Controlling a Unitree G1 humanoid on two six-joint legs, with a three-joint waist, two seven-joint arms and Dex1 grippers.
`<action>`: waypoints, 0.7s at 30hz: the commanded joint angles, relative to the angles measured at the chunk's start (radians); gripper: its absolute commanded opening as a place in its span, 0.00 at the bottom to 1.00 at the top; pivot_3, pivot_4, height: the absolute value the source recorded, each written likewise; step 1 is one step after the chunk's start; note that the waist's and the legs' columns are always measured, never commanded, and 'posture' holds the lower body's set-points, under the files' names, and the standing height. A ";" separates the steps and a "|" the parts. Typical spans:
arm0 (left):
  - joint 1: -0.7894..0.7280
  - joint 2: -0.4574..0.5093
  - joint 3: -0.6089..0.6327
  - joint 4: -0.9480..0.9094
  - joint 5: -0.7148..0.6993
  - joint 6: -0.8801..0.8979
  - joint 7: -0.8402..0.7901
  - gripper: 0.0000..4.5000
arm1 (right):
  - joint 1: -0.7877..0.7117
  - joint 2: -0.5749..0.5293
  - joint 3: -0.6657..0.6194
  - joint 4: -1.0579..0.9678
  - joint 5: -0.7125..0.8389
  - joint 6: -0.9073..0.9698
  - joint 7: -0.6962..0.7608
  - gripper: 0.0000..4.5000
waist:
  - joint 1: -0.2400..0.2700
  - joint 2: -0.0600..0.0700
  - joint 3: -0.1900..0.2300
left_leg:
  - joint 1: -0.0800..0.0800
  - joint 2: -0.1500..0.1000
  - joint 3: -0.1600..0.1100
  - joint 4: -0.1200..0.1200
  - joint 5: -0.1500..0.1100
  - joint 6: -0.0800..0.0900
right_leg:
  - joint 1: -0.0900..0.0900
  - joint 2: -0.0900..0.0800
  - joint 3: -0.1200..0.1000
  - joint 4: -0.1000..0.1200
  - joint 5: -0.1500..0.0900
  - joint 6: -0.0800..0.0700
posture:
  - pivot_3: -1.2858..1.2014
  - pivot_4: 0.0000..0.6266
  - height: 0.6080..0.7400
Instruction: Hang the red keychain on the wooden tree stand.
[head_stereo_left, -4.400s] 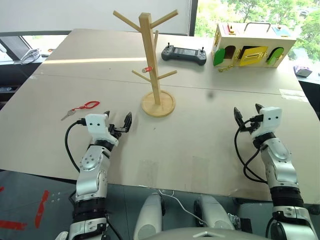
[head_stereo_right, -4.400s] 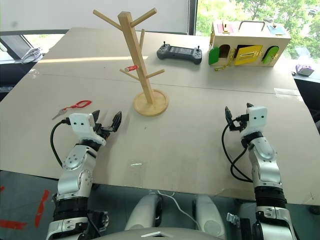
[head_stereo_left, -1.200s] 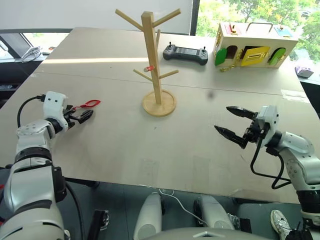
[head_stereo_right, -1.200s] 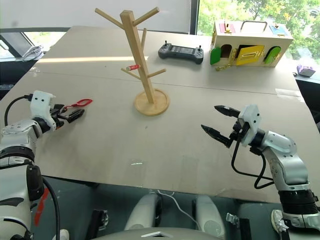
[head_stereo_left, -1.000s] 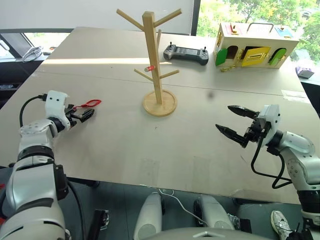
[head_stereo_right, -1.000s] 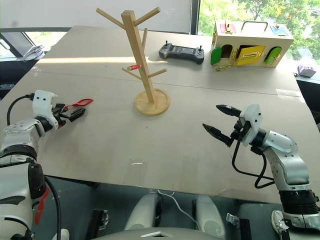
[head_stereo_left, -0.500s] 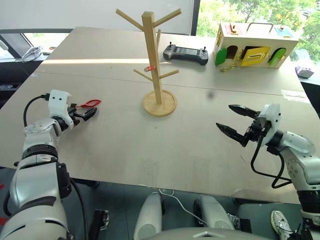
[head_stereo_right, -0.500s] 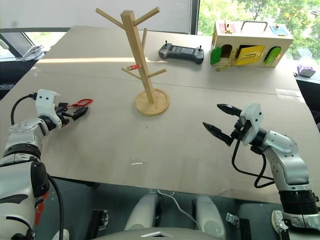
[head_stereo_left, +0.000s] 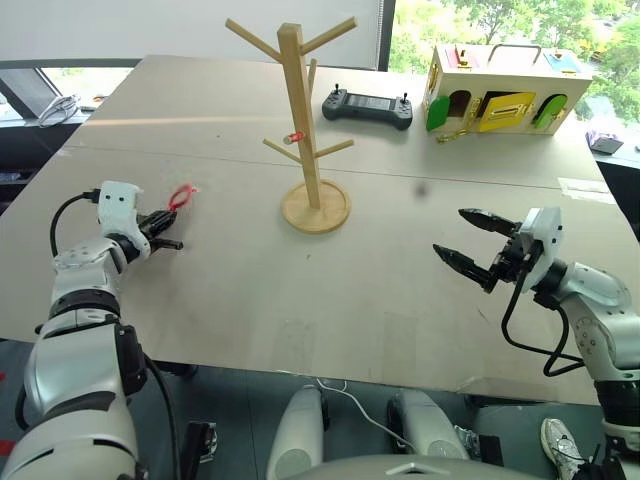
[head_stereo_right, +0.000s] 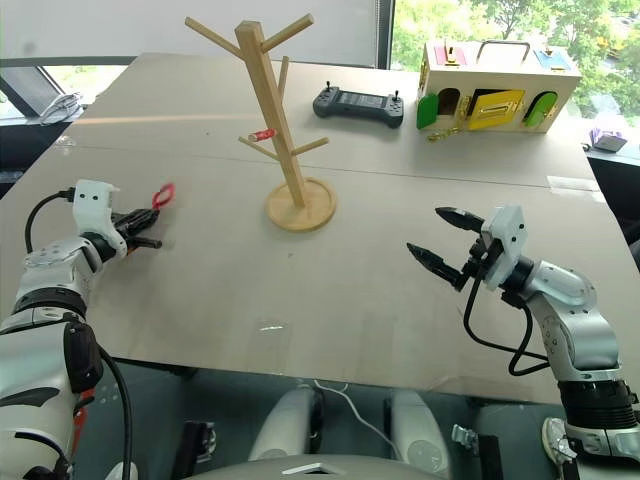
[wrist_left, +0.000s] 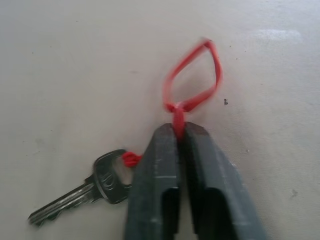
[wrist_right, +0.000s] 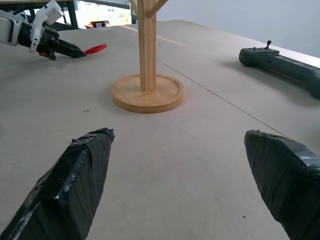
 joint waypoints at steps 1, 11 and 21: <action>-0.009 0.012 0.012 0.007 0.001 -0.015 0.005 0.02 | -0.014 -0.001 -0.035 -0.034 0.013 -0.005 -0.008 1.00 | 0.000 0.000 0.000 | 0.000 0.000 0.000 0.000 0.000 0.000 | 0.000 0.000 0.000 0.000 0.000 0.000 | 0.52 0.24 1.00; 0.096 -0.076 0.062 -0.205 -0.105 -0.122 -0.091 0.02 | -0.031 0.001 -0.060 -0.015 0.000 -0.017 -0.044 1.00 | 0.003 0.000 0.000 | 0.000 0.000 0.000 0.000 0.000 0.000 | 0.000 0.000 0.000 0.000 0.000 0.000 | 0.52 0.24 1.00; 0.646 -0.376 0.000 -1.553 -0.289 0.188 0.220 0.02 | -0.136 -0.145 -0.109 -0.010 0.162 0.147 0.152 1.00 | 0.004 0.001 0.000 | -0.001 0.002 -0.001 0.002 0.000 0.000 | 0.001 0.000 0.000 0.000 0.000 0.000 | 0.52 0.24 1.00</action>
